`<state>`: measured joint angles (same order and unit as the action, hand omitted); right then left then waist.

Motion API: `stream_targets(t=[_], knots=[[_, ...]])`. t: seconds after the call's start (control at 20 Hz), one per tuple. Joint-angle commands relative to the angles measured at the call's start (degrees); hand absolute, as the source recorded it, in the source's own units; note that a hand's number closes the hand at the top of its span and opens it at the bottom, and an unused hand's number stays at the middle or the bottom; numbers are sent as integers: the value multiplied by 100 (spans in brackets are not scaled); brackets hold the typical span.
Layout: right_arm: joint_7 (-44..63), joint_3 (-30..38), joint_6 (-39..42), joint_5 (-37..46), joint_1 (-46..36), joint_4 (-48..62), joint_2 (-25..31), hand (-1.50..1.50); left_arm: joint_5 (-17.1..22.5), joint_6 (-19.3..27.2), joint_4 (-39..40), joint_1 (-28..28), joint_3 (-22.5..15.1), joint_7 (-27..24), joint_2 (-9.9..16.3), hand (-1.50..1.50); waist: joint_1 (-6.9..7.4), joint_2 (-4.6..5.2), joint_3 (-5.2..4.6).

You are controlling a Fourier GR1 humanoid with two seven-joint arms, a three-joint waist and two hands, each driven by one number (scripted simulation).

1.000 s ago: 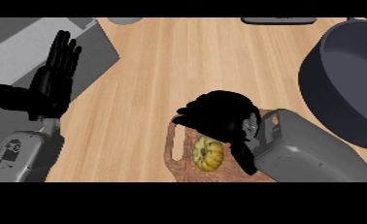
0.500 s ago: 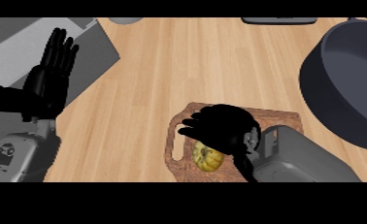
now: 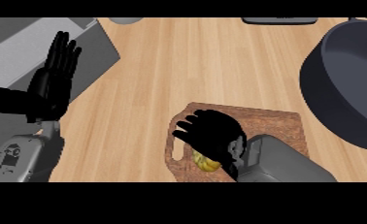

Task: Pick the squash from the cutting board and place it in the pot

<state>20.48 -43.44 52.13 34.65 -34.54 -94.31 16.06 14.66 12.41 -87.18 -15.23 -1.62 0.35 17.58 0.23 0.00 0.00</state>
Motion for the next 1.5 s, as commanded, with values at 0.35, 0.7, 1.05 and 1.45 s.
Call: stream_targets(t=[0.35, 0.7, 1.05, 1.45], knots=[[-1040, -187, -692, 1307, 461, 907, -147, -150, -105, -374, 8, -50, 364, 131, 17, 0, 8, 4, 1], [-1703, -224, -1193, 1890, 639, 1720, -431, -150, -331, -278, -208, 21, 328, 219, -217, 0, 13, 3, 1], [-2629, -825, -1477, 2137, 685, 1616, -312, 150, -182, -406, -88, -420, 513, 549, -84, 0, 20, 8, 3], [-2722, -654, -1715, 2702, 1008, 1400, -454, 150, -435, -491, 413, -150, 568, -213, -364, 0, -30, 5, -1]])
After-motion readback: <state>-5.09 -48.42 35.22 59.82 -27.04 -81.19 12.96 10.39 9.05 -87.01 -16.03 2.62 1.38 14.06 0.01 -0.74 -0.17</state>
